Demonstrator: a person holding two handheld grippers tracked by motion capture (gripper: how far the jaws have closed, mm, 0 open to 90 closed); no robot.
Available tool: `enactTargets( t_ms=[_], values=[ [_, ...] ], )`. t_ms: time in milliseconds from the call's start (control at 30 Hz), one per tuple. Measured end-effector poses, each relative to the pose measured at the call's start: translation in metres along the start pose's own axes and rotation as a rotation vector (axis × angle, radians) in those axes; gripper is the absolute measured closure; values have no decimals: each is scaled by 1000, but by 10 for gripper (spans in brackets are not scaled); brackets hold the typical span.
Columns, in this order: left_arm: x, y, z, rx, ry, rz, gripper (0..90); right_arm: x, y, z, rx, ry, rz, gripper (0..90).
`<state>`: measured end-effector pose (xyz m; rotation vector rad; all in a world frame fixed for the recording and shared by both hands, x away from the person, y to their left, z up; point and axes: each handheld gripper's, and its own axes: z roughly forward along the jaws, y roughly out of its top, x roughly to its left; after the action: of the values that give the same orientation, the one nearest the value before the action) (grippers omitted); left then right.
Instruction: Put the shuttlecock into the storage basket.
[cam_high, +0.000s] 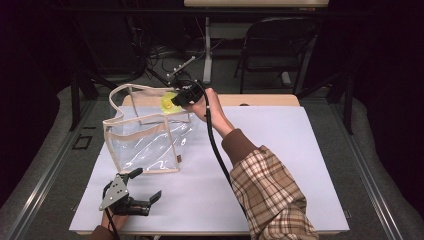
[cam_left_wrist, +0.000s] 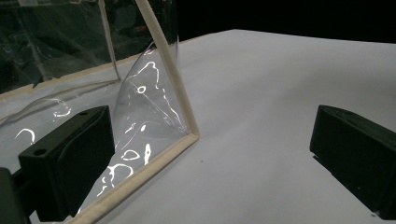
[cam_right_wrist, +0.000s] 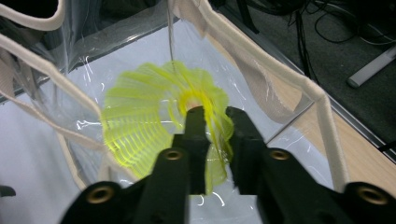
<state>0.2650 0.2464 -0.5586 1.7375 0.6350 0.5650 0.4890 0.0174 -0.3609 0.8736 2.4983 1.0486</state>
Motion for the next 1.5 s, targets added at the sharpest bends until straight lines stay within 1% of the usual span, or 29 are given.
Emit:
enactTargets(
  t_ms=[133, 267, 367, 433, 500, 600, 733, 967, 1067, 1267, 1500],
  values=[
    [0, 0, 0, 0, 0, -1, 0, -2, -1, -7, -43, 8, 9, 593],
    [0, 0, 0, 0, -2, 3, 0, -4, -3, -18, -65, 19, 13, 477],
    [0, 0, 1, 3, -3, 4, 0, -7, -6, -25, -82, 31, 15, 356],
    [0, 0, 2, 3, -5, 2, 0, -9, -9, -29, -90, 41, 11, 300],
    [0, 0, 2, 4, -4, 1, 0, -12, -13, -33, -91, 46, 9, 225],
    [0, 0, 1, 6, -3, 4, 0, -16, -20, -38, -100, 57, 6, 160],
    [-1, 0, 1, 9, -1, 7, 0, -21, -32, -43, -106, 60, 8, 95],
    [-1, 0, 1, 8, 4, 7, 0, -27, -49, -52, -120, 62, 17, 29],
    [-1, 0, 1, 9, 3, 8, 0, -29, -55, -57, -129, 52, 19, 12],
    [-1, 0, 1, 9, 1, 10, 0, -30, -67, -67, -151, 43, 10, 0],
    [-2, 0, 1, 9, -1, 10, 0, -28, -78, -79, -183, 34, -13, 0]
  ],
)
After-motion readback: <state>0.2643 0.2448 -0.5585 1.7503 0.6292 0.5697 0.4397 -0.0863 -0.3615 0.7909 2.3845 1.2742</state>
